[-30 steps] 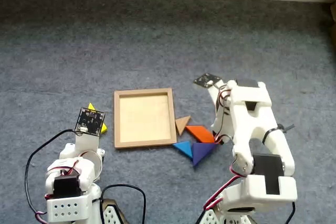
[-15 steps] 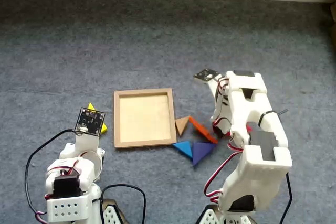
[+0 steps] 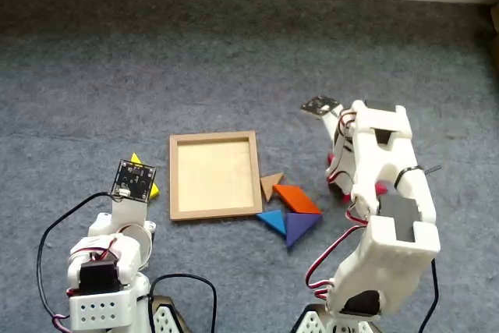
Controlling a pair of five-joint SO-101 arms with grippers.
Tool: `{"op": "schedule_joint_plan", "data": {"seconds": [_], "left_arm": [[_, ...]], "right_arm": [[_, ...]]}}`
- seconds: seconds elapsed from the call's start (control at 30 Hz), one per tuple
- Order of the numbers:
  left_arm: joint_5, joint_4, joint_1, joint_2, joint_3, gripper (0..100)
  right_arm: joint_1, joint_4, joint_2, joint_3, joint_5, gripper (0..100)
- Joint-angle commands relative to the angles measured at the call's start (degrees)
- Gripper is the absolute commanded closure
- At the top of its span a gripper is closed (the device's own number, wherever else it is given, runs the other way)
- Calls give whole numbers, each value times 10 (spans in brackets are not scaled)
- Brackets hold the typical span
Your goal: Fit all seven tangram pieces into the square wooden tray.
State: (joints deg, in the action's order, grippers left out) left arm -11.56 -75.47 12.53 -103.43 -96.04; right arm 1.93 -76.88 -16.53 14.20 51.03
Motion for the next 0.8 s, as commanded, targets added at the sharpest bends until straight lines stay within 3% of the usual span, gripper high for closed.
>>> {"op": "schedule_joint_plan", "data": {"seconds": [0.0, 0.13, 0.37, 0.47, 0.77], "left_arm": [[4, -3, 5, -6, -11, 977], [4, -3, 5, -6, -11, 977], [4, -3, 5, -6, -11, 977], [4, -3, 5, -6, -11, 977], [4, -3, 5, -6, -11, 977]], "right_arm": [[-6, -52, 27, -43, 7, 713], [-14, -63, 68, -50, 5, 713], [-23, -59, 87, -22, -78, 713], [-24, -59, 87, -22, -79, 711], [-12, -60, 81, -10, 69, 709]]}}
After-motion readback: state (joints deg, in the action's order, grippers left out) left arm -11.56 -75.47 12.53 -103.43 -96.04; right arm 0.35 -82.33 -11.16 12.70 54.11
